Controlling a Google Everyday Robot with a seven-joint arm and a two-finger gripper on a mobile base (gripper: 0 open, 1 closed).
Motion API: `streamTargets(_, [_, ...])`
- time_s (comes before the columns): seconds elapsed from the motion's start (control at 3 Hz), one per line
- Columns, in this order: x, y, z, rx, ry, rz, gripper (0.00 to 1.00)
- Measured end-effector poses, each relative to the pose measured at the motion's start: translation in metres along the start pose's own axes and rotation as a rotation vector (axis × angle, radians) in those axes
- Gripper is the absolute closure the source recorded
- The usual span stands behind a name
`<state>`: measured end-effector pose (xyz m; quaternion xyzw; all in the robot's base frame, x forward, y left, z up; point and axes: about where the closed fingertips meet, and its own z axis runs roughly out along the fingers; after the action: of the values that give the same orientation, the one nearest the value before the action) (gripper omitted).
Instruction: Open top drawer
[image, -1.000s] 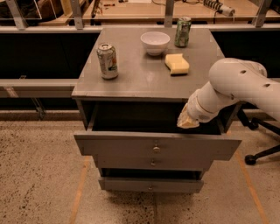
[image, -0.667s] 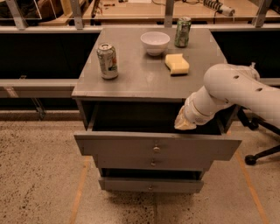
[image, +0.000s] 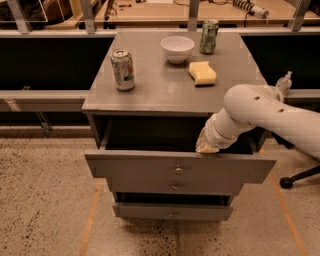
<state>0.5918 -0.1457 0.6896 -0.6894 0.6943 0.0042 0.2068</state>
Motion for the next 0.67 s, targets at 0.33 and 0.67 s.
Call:
streamTargets(0.33, [0.002, 0.005, 0.015, -0.007, 0.013, -0.024, 1.0])
streamTargets(0.67, [0.0, 0.013, 0.03, -0.003, 0.028, -0.06, 1.0])
